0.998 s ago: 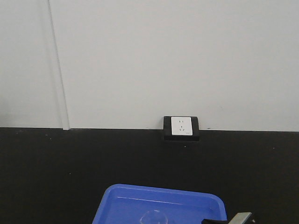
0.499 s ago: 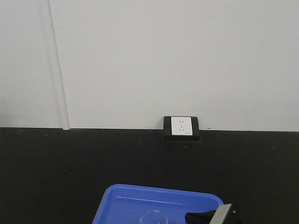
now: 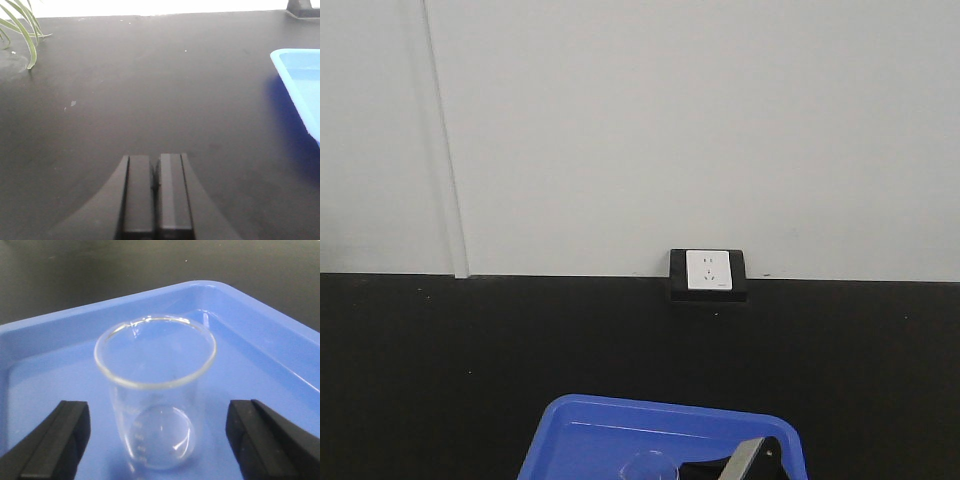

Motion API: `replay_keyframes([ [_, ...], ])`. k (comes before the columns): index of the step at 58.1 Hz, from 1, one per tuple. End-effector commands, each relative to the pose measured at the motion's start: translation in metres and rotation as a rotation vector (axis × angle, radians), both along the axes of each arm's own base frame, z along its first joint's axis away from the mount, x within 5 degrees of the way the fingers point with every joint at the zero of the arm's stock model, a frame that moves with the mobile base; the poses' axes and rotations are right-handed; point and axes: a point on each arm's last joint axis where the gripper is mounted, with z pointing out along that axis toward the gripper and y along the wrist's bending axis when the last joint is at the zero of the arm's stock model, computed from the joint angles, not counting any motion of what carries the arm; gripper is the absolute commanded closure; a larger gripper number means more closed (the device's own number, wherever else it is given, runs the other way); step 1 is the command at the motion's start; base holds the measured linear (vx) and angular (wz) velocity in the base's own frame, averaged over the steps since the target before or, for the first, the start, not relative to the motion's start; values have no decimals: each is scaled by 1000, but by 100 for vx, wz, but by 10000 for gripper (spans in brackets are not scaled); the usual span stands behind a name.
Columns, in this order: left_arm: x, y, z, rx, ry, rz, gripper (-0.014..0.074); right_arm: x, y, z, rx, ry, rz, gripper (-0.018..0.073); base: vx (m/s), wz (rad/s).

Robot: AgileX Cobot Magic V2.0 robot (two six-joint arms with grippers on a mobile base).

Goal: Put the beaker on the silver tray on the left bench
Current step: 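Close the right gripper around the beaker rim, then lift the beaker out of the blue tray with the right gripper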

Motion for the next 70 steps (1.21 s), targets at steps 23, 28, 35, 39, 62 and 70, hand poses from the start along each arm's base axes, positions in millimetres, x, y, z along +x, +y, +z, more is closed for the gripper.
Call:
replay_keyframes([
  [23, 1, -1, -2, -3, -65, -8, 595, 31, 47, 14, 124, -122, 9, -4, 0, 0],
  [28, 1, -1, -2, -3, -65, -8, 595, 37, 51, 21, 158, -131, -58, 323, 0, 0],
  [35, 1, -1, -2, -3, -65, -8, 595, 39, 50, 29, 143, -136, -71, 578, 0, 0],
  [39, 1, -1, -2, -3, -65, -8, 595, 39, 49, 39, 137, -143, -79, 573, 0, 0],
  [62, 1, -1, -2, -3, -65, -8, 595, 14, 13, 171, 106, 6, -374, 567, 0, 0],
  [70, 1, -1, -2, -3, -65, -8, 595, -16, -19, 212, -44, 23, -556, 567, 0, 0],
])
